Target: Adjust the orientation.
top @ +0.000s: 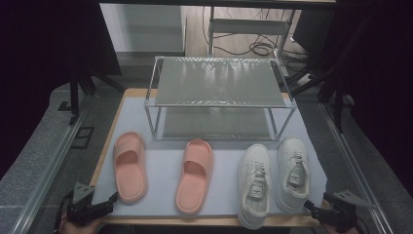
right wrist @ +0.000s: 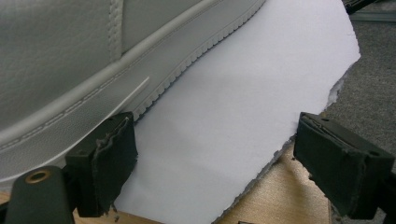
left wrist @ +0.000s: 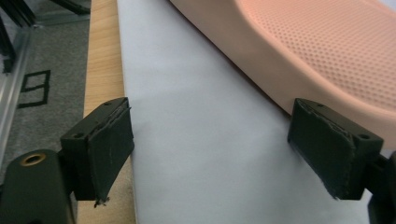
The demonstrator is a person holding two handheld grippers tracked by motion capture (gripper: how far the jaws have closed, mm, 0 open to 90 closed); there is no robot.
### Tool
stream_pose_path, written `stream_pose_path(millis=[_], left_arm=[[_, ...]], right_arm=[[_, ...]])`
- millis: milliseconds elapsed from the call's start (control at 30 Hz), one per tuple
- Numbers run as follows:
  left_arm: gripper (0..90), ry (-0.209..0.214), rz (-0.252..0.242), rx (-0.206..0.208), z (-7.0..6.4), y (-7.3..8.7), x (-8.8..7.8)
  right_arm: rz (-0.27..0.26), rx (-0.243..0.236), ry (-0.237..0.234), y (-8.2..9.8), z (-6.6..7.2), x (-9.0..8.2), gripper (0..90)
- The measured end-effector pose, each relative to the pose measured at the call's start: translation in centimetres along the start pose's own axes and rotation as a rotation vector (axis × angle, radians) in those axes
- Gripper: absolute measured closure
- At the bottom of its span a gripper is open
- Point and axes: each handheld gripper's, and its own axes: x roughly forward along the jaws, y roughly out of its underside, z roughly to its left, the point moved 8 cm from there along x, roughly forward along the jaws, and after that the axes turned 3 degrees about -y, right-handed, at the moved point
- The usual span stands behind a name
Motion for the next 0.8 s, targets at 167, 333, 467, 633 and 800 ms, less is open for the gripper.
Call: stream_pose_path(millis=[167,333,467,633,800], left_arm=[[16.8,0.013,-0.007,-0.014,-0.1,-0.2,-0.4],[19.9,0.015,-0.027,-0.019,0.0,-0.6,-1.0],[23.2,0.025,-0.054,-0.036,-0.1,-1.1,-1.5],[24.5,0.042,-0.074,-0.027,-0.8,-1.8,-1.9],[25.5,0.071,-0.098,-0.022,-1.5,-2.5,-2.2]], right_arm=[[-0.008,0.014,-0.005,0.1,0.0,0.0,13.1],[-0.007,0.022,-0.007,0.1,0.0,0.0,13.0],[-0.009,0.026,-0.005,0.1,0.0,0.0,12.9],[-0.008,0.034,-0.005,0.1,0.0,0.0,12.8],[-0.007,0.039,-0.005,0.2,-0.1,0.0,12.7]])
